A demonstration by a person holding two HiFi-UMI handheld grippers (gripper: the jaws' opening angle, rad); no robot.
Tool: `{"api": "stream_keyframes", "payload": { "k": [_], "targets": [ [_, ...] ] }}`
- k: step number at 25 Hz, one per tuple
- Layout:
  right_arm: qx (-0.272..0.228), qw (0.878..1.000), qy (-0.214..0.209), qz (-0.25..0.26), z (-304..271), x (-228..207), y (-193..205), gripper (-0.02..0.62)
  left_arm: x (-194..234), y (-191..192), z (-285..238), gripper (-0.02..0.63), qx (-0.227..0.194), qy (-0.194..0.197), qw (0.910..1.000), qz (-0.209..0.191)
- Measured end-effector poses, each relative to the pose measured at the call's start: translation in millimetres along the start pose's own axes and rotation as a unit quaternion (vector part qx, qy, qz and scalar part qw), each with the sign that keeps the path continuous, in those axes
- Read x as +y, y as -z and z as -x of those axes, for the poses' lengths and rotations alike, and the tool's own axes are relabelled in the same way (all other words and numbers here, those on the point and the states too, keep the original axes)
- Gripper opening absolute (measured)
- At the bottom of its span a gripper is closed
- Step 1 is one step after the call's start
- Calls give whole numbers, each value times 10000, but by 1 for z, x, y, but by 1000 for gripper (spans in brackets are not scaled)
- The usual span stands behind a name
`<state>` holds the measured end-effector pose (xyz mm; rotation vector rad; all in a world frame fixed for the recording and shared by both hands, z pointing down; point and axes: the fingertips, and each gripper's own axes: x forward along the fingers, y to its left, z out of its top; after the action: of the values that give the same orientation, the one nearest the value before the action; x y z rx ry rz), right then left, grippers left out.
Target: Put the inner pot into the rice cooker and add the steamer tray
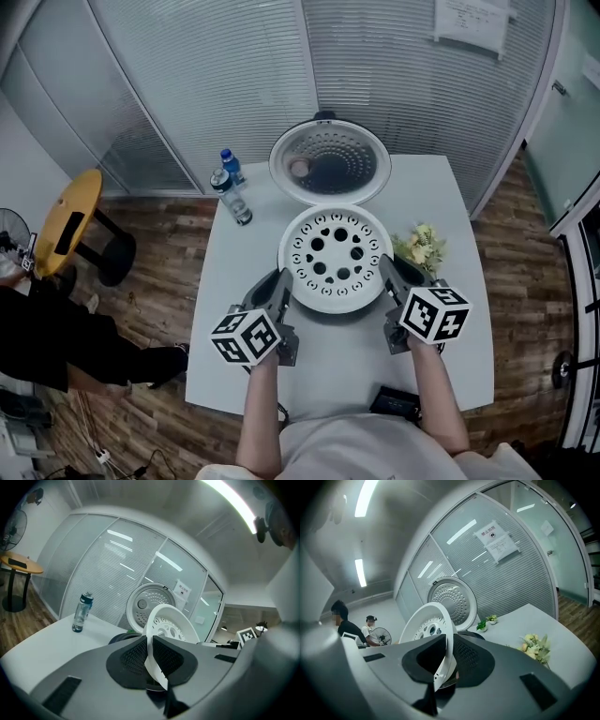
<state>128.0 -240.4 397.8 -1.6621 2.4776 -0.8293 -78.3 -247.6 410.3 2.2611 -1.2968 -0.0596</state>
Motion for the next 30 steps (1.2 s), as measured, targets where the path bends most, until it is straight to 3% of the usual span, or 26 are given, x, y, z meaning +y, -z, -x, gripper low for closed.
{"api": "stream_keyframes", "payload": {
  "k": [30],
  "targets": [
    [420,9990,164,30,-38,-20,18,60,32,15,-33,40,252,-24,9995,186]
  ]
}}
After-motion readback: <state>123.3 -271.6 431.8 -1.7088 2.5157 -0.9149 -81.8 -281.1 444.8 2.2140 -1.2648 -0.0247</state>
